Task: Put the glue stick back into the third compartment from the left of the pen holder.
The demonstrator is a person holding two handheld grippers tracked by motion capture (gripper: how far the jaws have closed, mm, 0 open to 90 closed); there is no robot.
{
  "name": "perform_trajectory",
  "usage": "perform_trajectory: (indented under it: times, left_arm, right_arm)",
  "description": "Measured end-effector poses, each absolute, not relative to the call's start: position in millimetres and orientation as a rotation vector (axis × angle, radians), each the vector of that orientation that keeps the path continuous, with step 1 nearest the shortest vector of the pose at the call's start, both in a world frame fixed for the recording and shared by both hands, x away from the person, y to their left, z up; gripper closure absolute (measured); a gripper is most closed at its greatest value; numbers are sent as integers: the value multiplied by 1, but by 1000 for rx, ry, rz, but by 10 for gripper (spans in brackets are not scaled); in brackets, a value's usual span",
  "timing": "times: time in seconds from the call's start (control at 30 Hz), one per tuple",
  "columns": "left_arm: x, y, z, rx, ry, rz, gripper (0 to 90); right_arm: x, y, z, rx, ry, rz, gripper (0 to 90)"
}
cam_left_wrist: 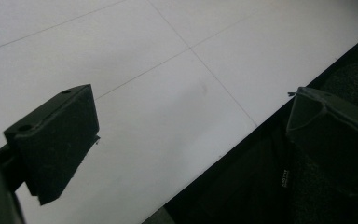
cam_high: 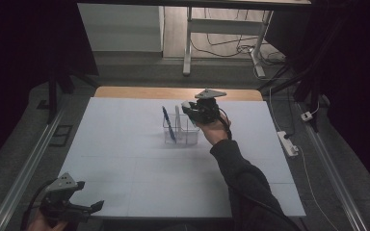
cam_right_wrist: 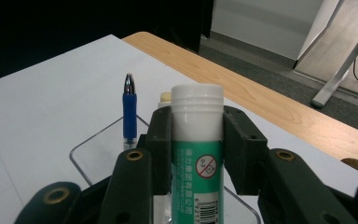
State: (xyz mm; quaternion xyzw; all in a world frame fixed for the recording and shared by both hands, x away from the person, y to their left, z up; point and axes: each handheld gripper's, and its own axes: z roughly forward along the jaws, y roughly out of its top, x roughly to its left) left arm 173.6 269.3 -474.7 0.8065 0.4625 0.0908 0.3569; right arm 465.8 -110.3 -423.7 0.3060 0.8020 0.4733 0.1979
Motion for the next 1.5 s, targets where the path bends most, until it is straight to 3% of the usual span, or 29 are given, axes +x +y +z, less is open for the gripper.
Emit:
perform_trajectory:
  times: [1.1, 1.5]
  left_arm:
    - [173, 269, -475, 2085, 1185, 238, 26]
    - [173, 269, -475, 2088, 1186, 235, 26]
  right_arm:
    - [467, -103, -452, 830, 2292, 1211, 637]
    - [467, -108, -445, 866, 2308, 1238, 467]
